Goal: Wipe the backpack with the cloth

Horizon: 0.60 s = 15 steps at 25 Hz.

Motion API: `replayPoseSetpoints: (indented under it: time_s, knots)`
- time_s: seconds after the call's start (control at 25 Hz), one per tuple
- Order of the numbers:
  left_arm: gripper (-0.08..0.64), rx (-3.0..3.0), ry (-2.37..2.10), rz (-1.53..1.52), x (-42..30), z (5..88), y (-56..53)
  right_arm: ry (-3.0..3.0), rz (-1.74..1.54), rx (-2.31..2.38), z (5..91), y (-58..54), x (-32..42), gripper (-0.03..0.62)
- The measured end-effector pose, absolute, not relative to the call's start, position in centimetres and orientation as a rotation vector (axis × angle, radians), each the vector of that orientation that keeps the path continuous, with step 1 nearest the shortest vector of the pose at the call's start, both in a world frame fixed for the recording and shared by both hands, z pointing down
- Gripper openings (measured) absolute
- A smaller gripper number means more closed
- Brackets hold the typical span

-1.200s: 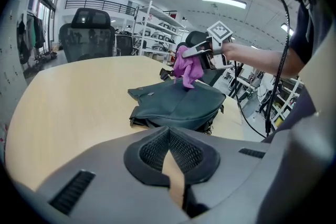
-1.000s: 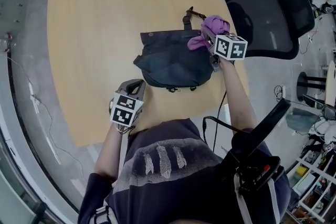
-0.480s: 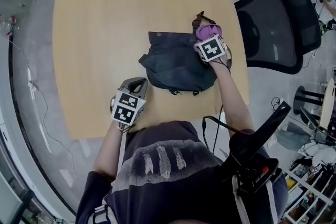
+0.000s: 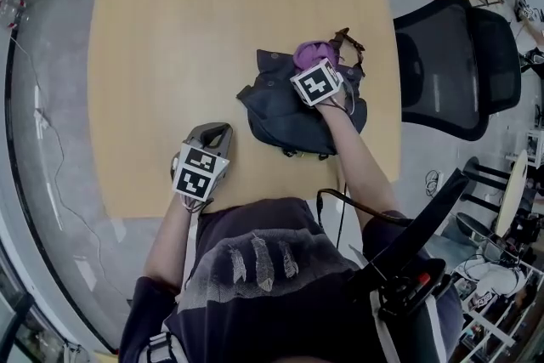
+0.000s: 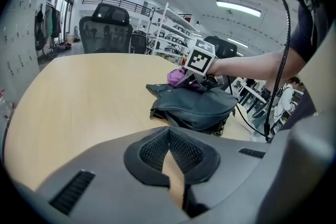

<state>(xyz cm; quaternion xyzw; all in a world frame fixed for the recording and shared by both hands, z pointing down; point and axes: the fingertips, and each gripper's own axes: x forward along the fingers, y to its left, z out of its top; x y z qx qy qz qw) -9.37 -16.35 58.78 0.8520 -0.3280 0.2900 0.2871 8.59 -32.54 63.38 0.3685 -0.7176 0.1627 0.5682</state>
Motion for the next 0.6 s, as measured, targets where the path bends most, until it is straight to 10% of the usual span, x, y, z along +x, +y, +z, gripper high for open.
replayPoseSetpoints:
  time_s: [0.6]
  knots:
    - [0.006,2.277,-0.850,0.783,-10.5,59.3,-16.4,-1.762,0.294,0.743,63.5,-32.6,-0.2,0.071]
